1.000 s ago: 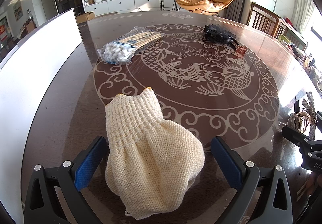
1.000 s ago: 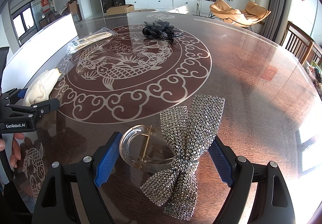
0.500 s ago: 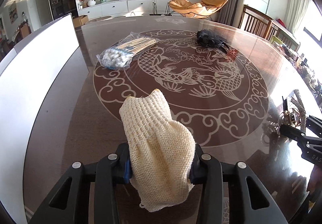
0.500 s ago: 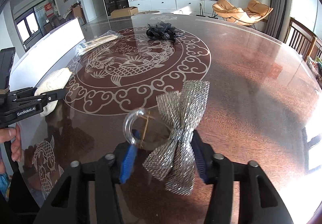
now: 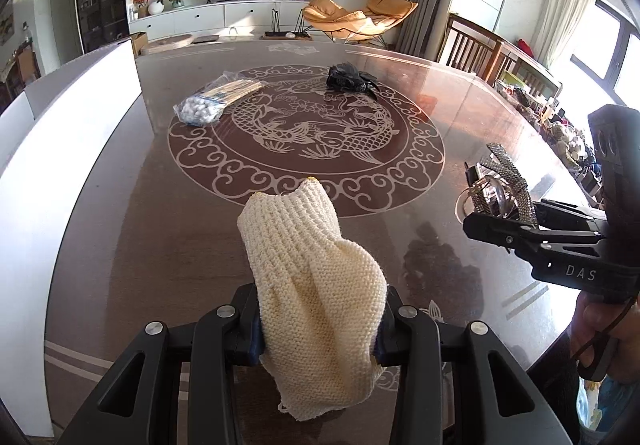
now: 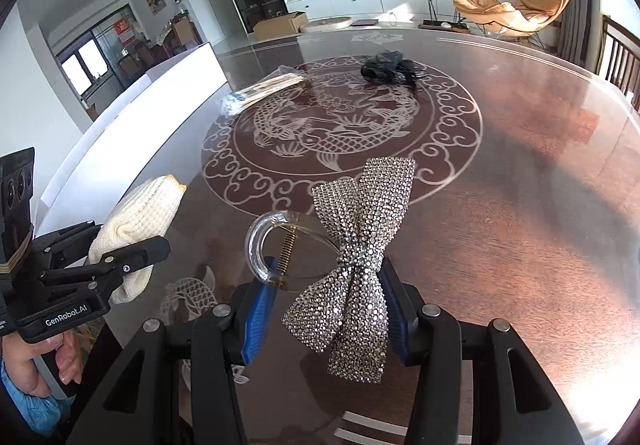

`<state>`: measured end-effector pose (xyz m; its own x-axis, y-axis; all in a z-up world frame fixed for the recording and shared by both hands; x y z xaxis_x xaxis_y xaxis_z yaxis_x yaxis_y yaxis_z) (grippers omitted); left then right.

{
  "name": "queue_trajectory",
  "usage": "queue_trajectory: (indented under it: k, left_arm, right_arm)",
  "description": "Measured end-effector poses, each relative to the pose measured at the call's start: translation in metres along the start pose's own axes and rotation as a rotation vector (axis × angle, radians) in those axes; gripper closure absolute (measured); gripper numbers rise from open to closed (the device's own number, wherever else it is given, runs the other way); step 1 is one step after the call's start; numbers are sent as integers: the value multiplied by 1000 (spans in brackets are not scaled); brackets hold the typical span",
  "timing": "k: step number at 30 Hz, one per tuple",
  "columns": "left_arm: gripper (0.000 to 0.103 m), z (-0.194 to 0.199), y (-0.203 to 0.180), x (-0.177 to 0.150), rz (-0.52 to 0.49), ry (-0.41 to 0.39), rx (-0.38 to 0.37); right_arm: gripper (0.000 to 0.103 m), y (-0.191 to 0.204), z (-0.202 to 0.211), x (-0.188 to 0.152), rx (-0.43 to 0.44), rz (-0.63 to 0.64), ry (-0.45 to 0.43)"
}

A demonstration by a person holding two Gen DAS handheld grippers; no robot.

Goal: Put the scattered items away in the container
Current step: 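Carry the glove and bow clip over the cardboard box and open both grippers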

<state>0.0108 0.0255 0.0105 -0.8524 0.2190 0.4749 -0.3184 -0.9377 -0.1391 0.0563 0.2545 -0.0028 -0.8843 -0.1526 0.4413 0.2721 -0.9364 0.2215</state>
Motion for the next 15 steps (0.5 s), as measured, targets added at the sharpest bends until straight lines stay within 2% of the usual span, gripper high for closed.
queue_trajectory:
  k: [4, 9, 11, 15]
  left_arm:
    - [64, 60, 62, 10, 86, -65, 25]
    - [64, 140, 181, 9, 239, -127, 176]
    - [64, 157, 228, 4, 303, -118, 239]
    - [64, 161, 312, -16, 447, -60, 282]
  right_arm:
    - [53, 73, 2, 44, 87, 128, -9]
    - [53, 201, 10, 108, 235, 318, -59]
    - [53, 253, 8, 128, 294, 383, -66]
    - [53, 345, -23, 155, 337, 493, -36]
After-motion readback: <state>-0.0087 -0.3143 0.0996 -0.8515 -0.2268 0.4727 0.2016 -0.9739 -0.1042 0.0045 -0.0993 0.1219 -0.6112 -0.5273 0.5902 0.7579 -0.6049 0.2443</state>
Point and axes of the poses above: each gripper's, at about its wrist camera, not at the fingertips, and z roughly against the way its jaws point, y to its left, x to its top, the point moved 3 cm from there along -z, roughly the way its jaws point, and after that the axes turned 10 degrees about y, right-handed, at the moved point
